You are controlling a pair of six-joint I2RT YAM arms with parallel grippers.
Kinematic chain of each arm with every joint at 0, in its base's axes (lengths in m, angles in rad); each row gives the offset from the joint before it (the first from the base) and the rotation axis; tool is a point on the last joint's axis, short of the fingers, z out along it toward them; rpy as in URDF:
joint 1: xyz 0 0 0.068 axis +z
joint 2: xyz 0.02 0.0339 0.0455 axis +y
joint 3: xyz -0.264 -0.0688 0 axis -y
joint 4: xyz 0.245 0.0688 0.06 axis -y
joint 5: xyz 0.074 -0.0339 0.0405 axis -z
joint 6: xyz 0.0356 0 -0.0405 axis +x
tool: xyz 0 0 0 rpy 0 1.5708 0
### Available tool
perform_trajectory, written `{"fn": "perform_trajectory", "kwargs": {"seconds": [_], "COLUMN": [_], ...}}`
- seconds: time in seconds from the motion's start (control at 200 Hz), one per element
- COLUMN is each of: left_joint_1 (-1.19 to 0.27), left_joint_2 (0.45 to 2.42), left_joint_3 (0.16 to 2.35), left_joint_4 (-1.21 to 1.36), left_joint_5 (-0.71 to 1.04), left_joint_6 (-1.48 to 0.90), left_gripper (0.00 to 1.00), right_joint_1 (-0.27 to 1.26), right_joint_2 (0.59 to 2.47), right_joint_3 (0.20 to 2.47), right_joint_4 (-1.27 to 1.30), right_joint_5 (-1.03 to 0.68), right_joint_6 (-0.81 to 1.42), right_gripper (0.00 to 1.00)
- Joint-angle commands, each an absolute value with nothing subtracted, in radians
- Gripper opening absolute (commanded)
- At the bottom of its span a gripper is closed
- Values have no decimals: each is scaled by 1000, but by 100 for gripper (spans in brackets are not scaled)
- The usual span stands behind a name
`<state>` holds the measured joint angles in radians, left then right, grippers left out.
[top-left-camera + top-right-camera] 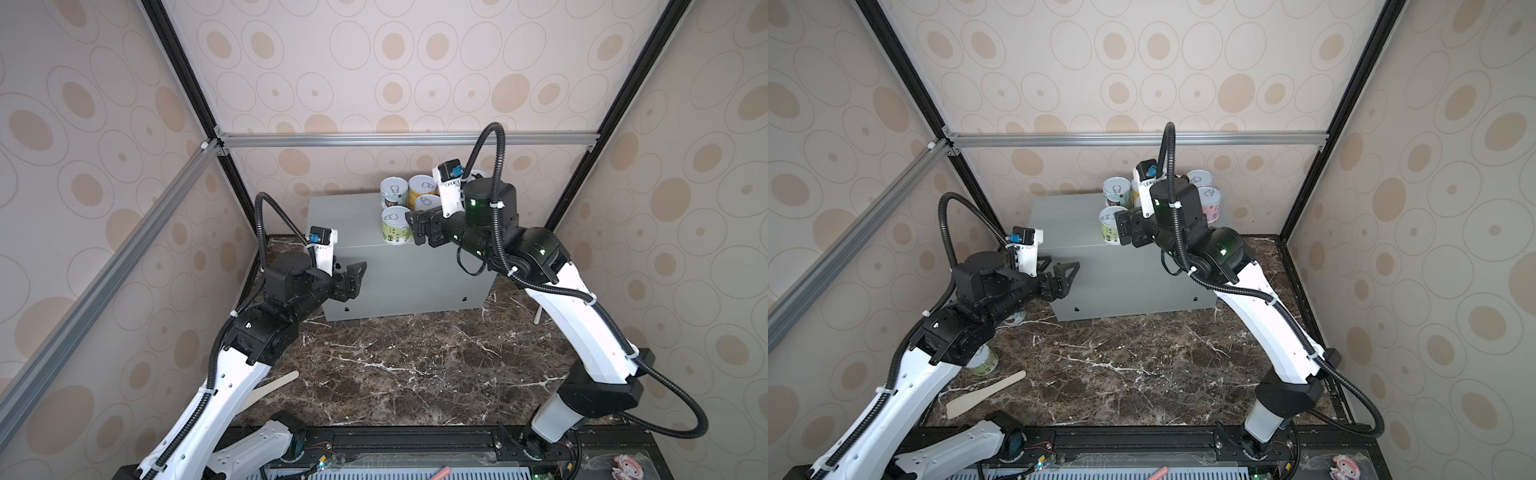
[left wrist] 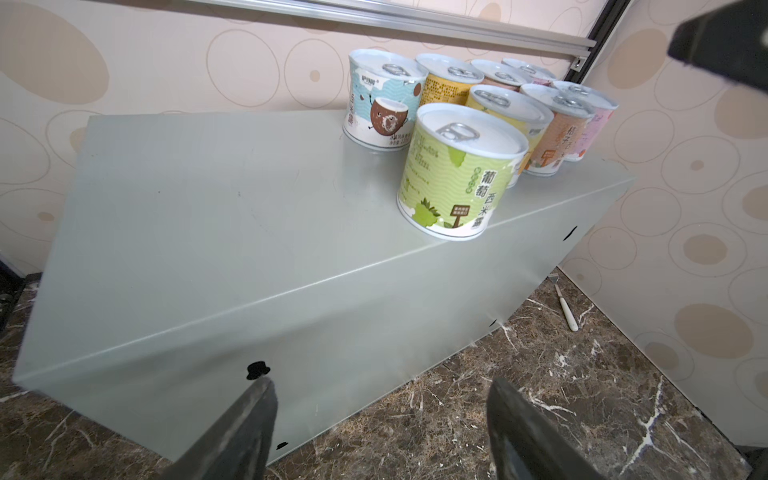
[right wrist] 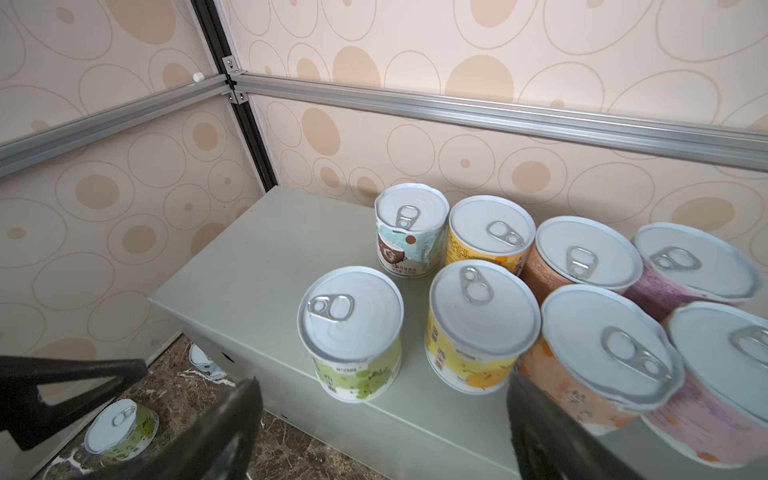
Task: Place and organize the canned foods onto the counter
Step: 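Open and raise the right gripper while the left arm rises toward the cabinet, then withdraw the right gripper while the left gripper reaches to the green-labelled can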
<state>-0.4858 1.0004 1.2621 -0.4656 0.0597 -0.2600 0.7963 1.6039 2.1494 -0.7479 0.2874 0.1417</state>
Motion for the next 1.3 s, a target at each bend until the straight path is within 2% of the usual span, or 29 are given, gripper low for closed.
{"fn": "perform_trajectory", "kwargs": {"seconds": [0.0,0.155,0.365,0.65,0.885,1.295], "left_joint_1": [-500,-551,-636,-670,-674,-677], "left_joint_2": [1025,1080,1170,1258,1326,1433], "left_joint_3": [1328,1376,1439,1490,1526,1589], "left_joint_4": [-479,-477,-468,-424,-377,-322], "left_joint_5": [59,21,-41,-90,-125,-206], "left_joint_6": [-243,-247,-235,-240,-252,-269], "left_gripper": [75,74,82,81,80,71], "right_joint_1": [796,792,783,783,783,783], "right_joint_2": [1506,1339,1146,914,802,669], "right_joint_3": [2015,1785,1534,1250,1115,1009], "right_joint_4": [-700,-641,-616,-620,-656,-712], "right_joint_5": [311,342,372,391,411,456], "right_joint_6": [161,188,236,321,353,365], "right_gripper": [92,92,92,92,92,92]}}
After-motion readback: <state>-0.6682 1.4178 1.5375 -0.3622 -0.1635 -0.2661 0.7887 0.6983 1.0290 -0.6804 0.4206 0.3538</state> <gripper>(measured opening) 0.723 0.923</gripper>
